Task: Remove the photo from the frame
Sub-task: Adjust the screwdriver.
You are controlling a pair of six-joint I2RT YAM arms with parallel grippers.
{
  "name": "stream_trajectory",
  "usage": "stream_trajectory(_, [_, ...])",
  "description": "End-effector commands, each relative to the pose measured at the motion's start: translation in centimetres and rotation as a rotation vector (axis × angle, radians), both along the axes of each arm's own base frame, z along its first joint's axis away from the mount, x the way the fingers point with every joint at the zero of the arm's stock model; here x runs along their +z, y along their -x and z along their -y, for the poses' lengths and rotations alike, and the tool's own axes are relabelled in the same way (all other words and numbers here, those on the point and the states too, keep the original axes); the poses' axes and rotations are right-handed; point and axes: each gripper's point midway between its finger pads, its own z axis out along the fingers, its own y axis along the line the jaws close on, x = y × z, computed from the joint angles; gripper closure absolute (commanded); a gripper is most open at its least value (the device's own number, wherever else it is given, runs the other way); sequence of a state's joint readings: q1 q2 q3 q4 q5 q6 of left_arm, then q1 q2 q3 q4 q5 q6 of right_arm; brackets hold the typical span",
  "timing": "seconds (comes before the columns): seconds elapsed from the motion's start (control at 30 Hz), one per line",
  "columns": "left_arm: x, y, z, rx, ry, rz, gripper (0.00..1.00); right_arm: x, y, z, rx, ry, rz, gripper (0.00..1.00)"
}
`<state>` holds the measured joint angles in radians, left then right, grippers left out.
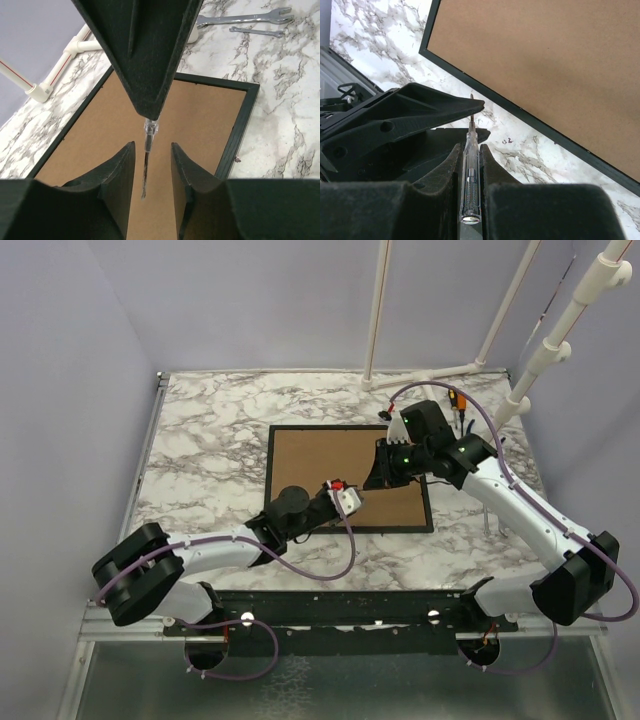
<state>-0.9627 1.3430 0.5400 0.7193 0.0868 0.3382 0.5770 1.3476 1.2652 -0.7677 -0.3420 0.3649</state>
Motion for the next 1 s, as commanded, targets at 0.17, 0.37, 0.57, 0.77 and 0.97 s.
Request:
stream_trajectory(0.17, [1.6,0.1,1.9,-0.061,0.028,0.034,0.76,0.4,1.0,-0.4,0.049,-0.026,-0.015,0.99])
stream_trajectory(0.37, [1.5,0.2,2.0,-0.070,0.029,0.028,1.00,0.8,0.7,0.2,0.009,-0.018,0.020,0.66])
stream_trajectory(0.57, [1.1,0.3,1.4,-0.030,0.079,-0.052,1.00,3.8,-0.5,1.4,-0.100,-0.092,0.209,0.29])
stream_trajectory(0.77, [4.1,-0.1,1.2,0.035,0.379,-0.305,1.00,7.3,-1.0,2.5,-0.193,-0.256,0.458,0.25])
stream_trajectory(0.97, [7.4,0.5,1.3,0.012,0.620,-0.508,1.00,11.4,-0.2,2.8,-0.176,-0.457,0.741,0.29])
